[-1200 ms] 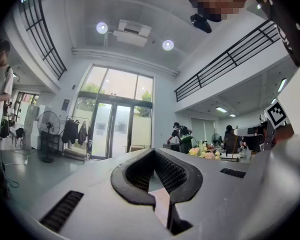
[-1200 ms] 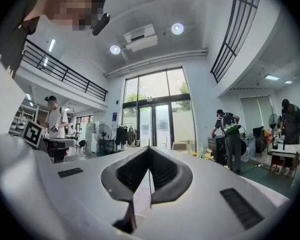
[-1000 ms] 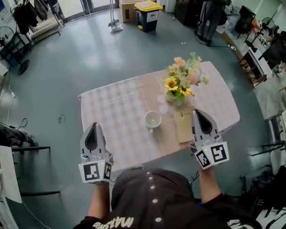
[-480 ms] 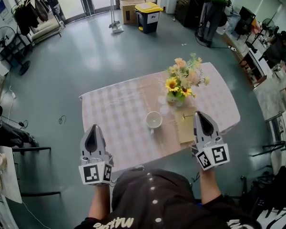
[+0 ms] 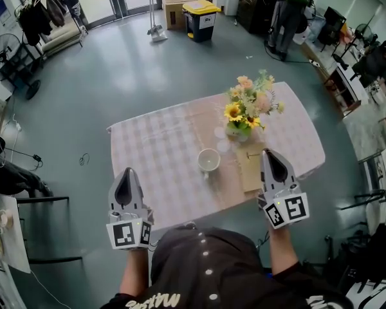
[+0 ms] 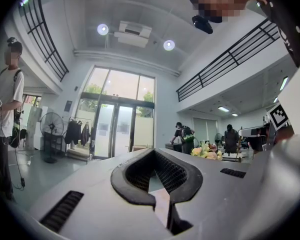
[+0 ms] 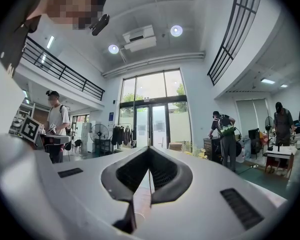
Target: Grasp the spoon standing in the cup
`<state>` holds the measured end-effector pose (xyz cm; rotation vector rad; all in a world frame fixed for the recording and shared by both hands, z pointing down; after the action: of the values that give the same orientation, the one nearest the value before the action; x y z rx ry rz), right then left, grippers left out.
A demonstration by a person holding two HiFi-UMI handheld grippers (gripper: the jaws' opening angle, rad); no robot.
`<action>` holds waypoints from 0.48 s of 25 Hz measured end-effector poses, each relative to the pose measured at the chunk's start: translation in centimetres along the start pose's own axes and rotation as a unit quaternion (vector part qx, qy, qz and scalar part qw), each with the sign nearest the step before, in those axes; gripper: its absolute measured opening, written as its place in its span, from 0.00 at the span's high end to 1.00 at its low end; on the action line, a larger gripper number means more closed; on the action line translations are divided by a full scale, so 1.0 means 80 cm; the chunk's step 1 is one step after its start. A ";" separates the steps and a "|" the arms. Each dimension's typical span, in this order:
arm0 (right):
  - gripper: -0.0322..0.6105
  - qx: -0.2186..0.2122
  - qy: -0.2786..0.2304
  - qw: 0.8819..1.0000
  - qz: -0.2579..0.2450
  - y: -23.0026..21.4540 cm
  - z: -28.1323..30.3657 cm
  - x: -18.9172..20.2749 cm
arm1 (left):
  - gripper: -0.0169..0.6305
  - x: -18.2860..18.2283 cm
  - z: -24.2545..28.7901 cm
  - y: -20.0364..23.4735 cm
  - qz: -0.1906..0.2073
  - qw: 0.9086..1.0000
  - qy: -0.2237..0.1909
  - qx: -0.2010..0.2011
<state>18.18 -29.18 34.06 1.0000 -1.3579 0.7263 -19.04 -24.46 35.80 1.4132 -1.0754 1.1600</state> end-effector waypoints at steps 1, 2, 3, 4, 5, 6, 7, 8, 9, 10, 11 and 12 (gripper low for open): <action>0.95 -0.001 0.000 1.000 0.000 0.001 0.001 -0.001 | 0.95 -0.001 0.000 0.000 -0.001 1.000 0.000 0.001; 0.95 -0.001 0.001 1.000 -0.001 0.001 0.001 -0.002 | 0.95 -0.002 0.000 0.000 -0.001 1.000 0.001 0.002; 0.95 -0.001 0.001 1.000 -0.001 0.002 0.002 -0.002 | 0.95 -0.003 0.000 0.000 -0.001 1.000 0.001 0.002; 0.95 -0.002 0.002 1.000 -0.002 0.003 0.002 -0.003 | 0.95 -0.003 0.000 0.000 -0.001 1.000 0.002 0.003; 0.95 -0.002 0.003 1.000 -0.002 0.004 0.003 -0.002 | 0.95 -0.003 0.001 0.000 0.000 1.000 0.002 0.003; 0.95 -0.003 0.004 1.000 -0.002 0.004 0.003 -0.001 | 0.95 -0.002 0.001 0.000 0.002 1.000 0.003 0.003; 0.95 -0.003 0.005 1.000 -0.001 0.005 0.004 0.000 | 0.95 0.000 0.002 0.000 0.005 1.000 0.004 0.003; 0.95 -0.004 0.006 1.000 0.000 0.005 0.004 0.002 | 0.95 0.002 0.002 0.000 0.007 1.000 0.005 0.003; 0.95 -0.005 0.006 1.000 0.000 0.005 0.004 0.003 | 0.95 0.003 0.003 -0.001 0.008 1.000 0.006 0.004; 0.95 -0.005 0.006 1.000 -0.001 0.005 0.004 0.004 | 0.95 0.005 0.004 -0.002 0.008 1.000 0.008 0.005; 0.95 -0.005 0.007 1.000 -0.001 0.004 0.004 0.004 | 0.95 0.006 0.006 -0.003 0.008 1.000 0.009 0.007; 0.95 -0.004 0.007 1.000 -0.002 0.003 0.004 0.004 | 0.95 0.007 0.007 -0.005 0.008 1.000 0.010 0.009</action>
<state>17.83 -29.39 34.41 0.9891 -1.3445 0.7228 -18.52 -24.99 36.22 1.4072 -1.0659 1.1956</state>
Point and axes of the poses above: the fingertips, and each gripper's own axes: z forward along the fingers, y to its left, x out of its underside, the point moved 5 cm from there along -z, backward along the fingers, and after that the axes turned 8 degrees about -z, right-handed, at the moved point
